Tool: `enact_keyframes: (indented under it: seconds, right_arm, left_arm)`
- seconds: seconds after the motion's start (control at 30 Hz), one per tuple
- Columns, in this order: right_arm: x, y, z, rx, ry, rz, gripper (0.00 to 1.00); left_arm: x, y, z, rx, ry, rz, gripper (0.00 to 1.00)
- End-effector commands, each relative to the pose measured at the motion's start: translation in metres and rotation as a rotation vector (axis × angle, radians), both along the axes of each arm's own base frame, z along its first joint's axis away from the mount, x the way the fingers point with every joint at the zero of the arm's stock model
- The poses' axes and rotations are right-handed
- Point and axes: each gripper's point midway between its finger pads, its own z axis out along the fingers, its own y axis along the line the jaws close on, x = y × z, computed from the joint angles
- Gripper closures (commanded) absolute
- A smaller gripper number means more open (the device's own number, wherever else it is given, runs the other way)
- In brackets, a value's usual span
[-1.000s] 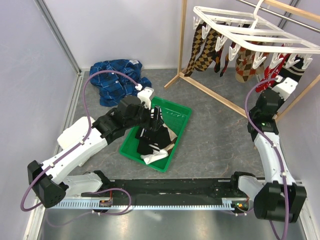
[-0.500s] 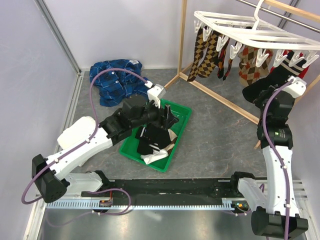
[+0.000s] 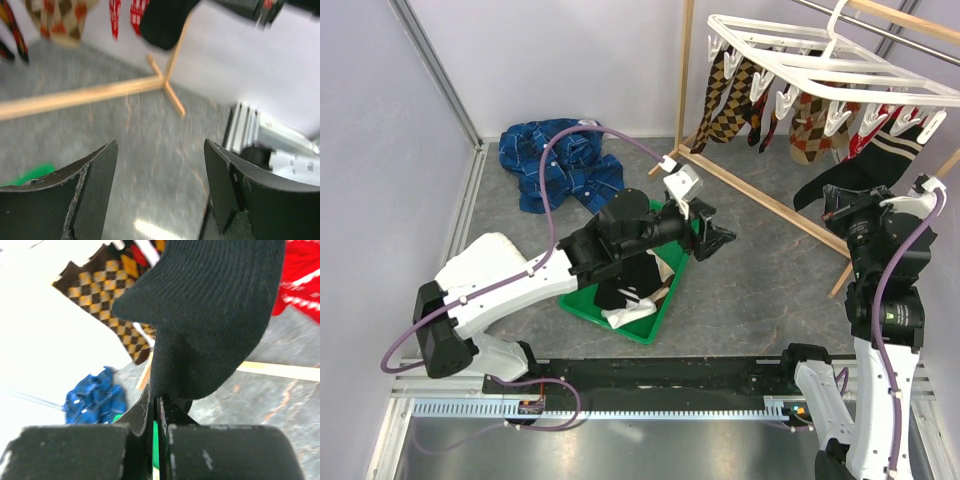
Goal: Remove the socks clipped to the hanger
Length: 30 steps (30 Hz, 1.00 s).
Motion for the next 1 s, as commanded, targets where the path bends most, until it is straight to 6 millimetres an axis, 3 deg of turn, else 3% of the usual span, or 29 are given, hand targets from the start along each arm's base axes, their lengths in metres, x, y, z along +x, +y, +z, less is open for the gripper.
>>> enact_keyframes:
  seconds: [0.0,0.07,0.1,0.17,0.2,0.4,0.6,0.7,0.73,0.83,0.9,0.97]
  right_arm:
    - [-0.011,0.023,0.021,0.081,-0.052,0.107,1.0]
    - [-0.014,0.026,0.021,0.09,-0.063,0.116,1.0]
    - [-0.015,0.025,0.021,0.09,-0.065,0.112,1.0]
    - [-0.017,0.026,0.021,0.092,-0.07,0.115,1.0]
    - [-0.018,0.028,0.023,0.098,-0.074,0.125,1.0]
    - [-0.025,0.044,0.031,0.18,-0.093,0.197,1.0]
    - [-0.036,0.045,0.034,0.21,-0.123,0.19,1.0]
    - [-0.036,0.049,0.033,0.237,-0.122,0.21,1.0]
    - [-0.036,0.05,0.033,0.241,-0.123,0.216,1.0]
    - [-0.035,0.053,0.032,0.257,-0.128,0.23,1.0]
    - [-0.036,0.051,0.032,0.238,-0.135,0.221,1.0]
    - [-0.04,0.048,0.035,0.194,-0.153,0.208,0.95]
  left_arm:
    - [0.004,-0.025,0.061,-0.136,-0.226,-0.031,0.23]
    - [0.002,-0.036,0.068,-0.14,-0.265,-0.05,0.23]
    - [0.002,-0.047,0.059,-0.121,-0.266,-0.068,0.23]
    - [-0.004,-0.058,0.065,-0.124,-0.29,-0.09,0.23]
    - [-0.001,-0.067,0.056,-0.095,-0.307,-0.092,0.23]
    - [-0.004,-0.095,0.053,-0.054,-0.359,-0.078,0.22]
    - [0.018,-0.119,0.048,0.001,-0.356,-0.015,0.24]
    - [0.019,-0.123,0.044,0.013,-0.356,-0.022,0.4]
    - [0.018,-0.124,0.04,0.017,-0.346,-0.025,0.54]
    - [0.019,-0.123,0.033,0.026,-0.334,-0.022,0.83]
    - [0.027,-0.12,0.033,0.029,-0.318,0.026,0.96]
    - [0.033,-0.116,0.028,0.038,-0.289,0.047,0.98]
